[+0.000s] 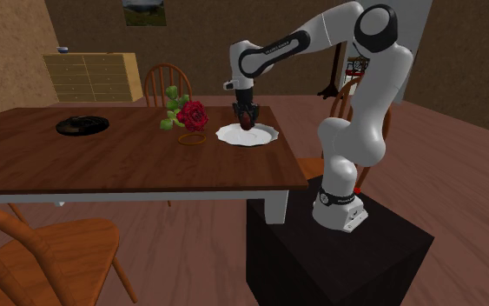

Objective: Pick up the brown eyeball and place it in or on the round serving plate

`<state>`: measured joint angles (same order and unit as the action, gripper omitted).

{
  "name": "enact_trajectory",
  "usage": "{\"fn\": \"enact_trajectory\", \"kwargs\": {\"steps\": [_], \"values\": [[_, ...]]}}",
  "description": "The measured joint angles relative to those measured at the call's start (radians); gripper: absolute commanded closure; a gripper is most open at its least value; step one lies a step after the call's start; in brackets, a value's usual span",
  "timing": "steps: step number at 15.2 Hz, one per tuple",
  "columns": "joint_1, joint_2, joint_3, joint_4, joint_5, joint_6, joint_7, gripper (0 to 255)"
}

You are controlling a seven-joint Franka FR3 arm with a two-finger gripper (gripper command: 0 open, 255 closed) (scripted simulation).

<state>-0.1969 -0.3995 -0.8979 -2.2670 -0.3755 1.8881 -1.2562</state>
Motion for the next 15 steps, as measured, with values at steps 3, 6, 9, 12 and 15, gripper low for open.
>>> {"fn": "enact_trajectory", "kwargs": {"steps": [3,6,9,12,15], "values": [[0.003,0.012,-0.014,-0.022,0.0,0.033,-0.002,255],[0.004,0.014,-0.017,-0.025,0.001,0.039,-0.003,255],[0.004,0.015,-0.017,-0.025,0.001,0.04,-0.003,0],[0.004,0.015,-0.017,-0.025,0.001,0.04,-0.003,0],[0.004,0.015,-0.017,-0.025,0.001,0.04,-0.003,0]]}}
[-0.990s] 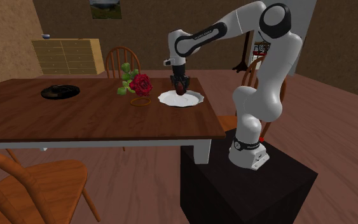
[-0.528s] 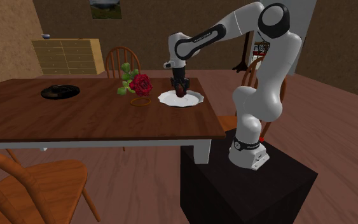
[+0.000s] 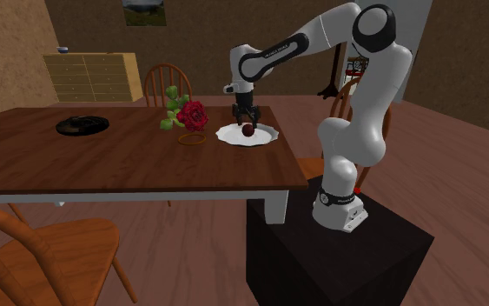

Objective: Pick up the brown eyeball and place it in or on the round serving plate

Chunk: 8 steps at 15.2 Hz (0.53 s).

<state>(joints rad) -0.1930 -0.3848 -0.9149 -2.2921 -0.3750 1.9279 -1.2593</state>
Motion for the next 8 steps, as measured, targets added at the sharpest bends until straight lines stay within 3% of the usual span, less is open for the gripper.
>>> {"fn": "enact_trajectory", "kwargs": {"steps": [5,8], "values": [[0.002,-0.019,0.039,0.097,0.013,-0.115,0.0,0],[0.001,-0.023,0.044,0.106,0.013,-0.128,0.0,0]]}}
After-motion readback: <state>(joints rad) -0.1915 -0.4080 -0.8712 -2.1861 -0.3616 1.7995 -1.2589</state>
